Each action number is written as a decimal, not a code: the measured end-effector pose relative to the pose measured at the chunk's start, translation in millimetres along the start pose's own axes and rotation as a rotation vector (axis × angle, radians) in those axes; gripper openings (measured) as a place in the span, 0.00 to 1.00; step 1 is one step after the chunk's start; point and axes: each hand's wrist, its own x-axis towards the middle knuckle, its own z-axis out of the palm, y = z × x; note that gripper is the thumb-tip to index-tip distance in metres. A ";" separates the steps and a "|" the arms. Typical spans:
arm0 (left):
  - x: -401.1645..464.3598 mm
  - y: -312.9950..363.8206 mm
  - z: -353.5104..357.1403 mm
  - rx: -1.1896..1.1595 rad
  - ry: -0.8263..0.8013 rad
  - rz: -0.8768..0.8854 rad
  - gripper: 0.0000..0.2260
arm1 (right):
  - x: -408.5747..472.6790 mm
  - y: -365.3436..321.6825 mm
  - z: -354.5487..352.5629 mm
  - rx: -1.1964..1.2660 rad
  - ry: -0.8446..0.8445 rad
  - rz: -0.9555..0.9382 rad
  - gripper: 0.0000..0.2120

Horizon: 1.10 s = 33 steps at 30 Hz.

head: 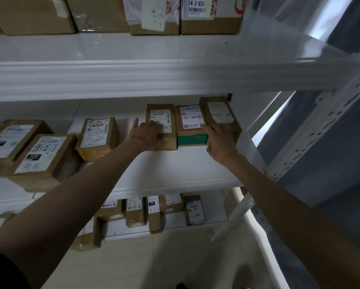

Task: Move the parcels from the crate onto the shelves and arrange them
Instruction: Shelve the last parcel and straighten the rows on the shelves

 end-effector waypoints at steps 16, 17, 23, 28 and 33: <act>-119.7 -144.0 -50.1 -0.065 -0.008 -0.215 0.41 | 29.0 -248.0 17.0 0.060 -0.133 -0.281 0.29; -130.7 -154.6 -49.7 -0.059 -0.057 -0.240 0.42 | 28.5 -266.5 28.4 0.076 -0.169 -0.316 0.30; -178.4 -207.0 -29.3 0.041 -0.370 -0.258 0.48 | 16.4 -312.2 69.2 -0.065 -0.142 -0.335 0.33; -173.1 -215.4 -13.9 0.023 -0.329 -0.192 0.51 | 25.8 -284.9 57.9 -0.211 -0.116 -0.212 0.30; -152.3 -209.3 -12.1 -0.023 -0.242 -0.133 0.44 | 31.4 -256.8 46.2 -0.260 -0.102 -0.165 0.28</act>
